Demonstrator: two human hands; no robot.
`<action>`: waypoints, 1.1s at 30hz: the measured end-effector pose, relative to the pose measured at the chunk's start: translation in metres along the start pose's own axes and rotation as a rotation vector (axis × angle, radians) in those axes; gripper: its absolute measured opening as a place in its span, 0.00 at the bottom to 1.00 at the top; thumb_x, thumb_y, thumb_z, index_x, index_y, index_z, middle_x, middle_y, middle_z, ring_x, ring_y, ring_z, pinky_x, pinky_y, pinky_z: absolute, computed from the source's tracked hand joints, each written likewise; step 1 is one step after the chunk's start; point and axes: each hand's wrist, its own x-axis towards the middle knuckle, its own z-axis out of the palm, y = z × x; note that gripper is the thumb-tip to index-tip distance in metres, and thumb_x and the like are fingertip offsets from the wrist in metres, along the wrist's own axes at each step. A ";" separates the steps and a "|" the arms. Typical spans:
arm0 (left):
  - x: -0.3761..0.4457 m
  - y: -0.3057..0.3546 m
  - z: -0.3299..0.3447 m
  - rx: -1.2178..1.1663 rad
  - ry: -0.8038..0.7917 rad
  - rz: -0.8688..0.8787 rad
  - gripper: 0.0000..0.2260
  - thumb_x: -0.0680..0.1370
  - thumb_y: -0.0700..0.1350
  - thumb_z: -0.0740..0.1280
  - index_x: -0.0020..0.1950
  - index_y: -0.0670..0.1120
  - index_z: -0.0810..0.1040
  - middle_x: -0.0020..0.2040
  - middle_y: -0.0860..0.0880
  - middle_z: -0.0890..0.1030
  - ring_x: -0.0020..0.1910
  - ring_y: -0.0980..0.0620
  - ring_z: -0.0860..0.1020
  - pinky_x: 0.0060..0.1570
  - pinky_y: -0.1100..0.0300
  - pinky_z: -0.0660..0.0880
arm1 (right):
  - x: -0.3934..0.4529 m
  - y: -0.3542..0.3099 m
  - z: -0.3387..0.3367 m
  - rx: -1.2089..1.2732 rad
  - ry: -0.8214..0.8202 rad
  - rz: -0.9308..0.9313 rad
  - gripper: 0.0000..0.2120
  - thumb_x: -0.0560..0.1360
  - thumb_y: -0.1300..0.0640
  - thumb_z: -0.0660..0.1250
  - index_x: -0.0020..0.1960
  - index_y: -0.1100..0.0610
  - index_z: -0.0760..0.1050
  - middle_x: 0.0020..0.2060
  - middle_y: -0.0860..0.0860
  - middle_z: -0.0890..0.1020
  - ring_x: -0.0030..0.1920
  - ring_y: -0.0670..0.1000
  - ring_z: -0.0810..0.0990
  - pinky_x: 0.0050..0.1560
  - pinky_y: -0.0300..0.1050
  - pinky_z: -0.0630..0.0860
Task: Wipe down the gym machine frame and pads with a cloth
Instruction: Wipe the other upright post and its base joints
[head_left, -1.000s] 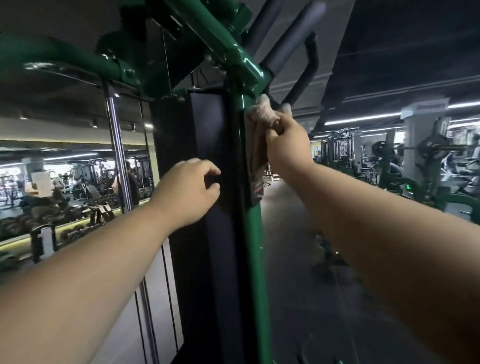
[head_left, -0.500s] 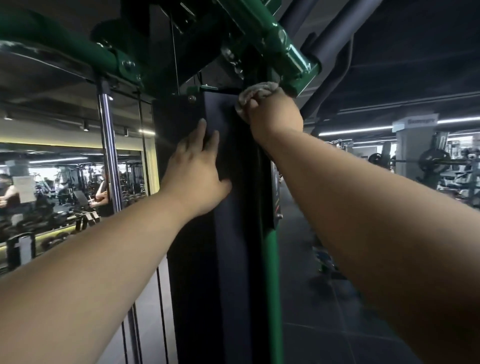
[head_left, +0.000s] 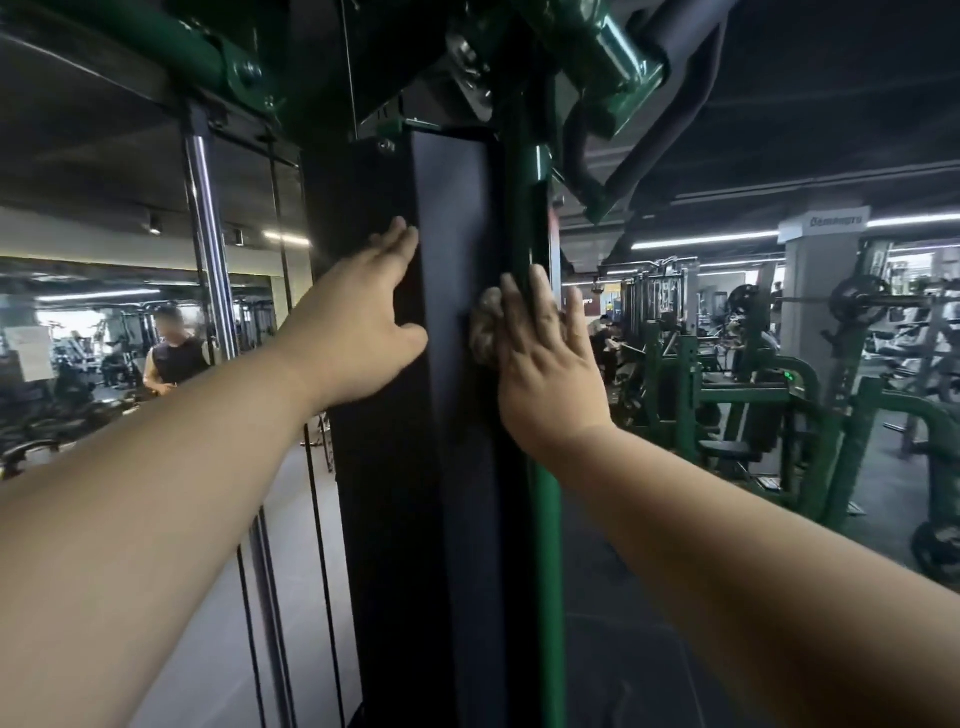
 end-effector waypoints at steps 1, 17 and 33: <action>-0.002 -0.002 0.003 0.014 -0.008 0.001 0.43 0.77 0.46 0.69 0.87 0.51 0.49 0.86 0.55 0.47 0.85 0.56 0.48 0.83 0.57 0.50 | -0.010 -0.003 0.001 -0.028 -0.014 -0.018 0.35 0.75 0.59 0.51 0.82 0.65 0.59 0.82 0.61 0.61 0.83 0.65 0.51 0.80 0.62 0.29; -0.005 0.003 0.029 0.156 0.008 -0.020 0.53 0.76 0.62 0.73 0.86 0.48 0.41 0.86 0.50 0.36 0.85 0.46 0.43 0.82 0.46 0.57 | -0.027 -0.007 -0.006 -0.152 -0.121 -0.157 0.35 0.77 0.56 0.43 0.83 0.66 0.48 0.83 0.64 0.53 0.84 0.65 0.46 0.77 0.66 0.26; -0.006 0.010 0.070 0.280 0.177 -0.067 0.59 0.72 0.74 0.67 0.85 0.43 0.38 0.86 0.43 0.37 0.85 0.38 0.44 0.82 0.40 0.56 | -0.140 -0.018 0.037 0.031 -0.132 -0.406 0.34 0.77 0.57 0.55 0.81 0.69 0.57 0.82 0.66 0.58 0.83 0.66 0.54 0.83 0.63 0.44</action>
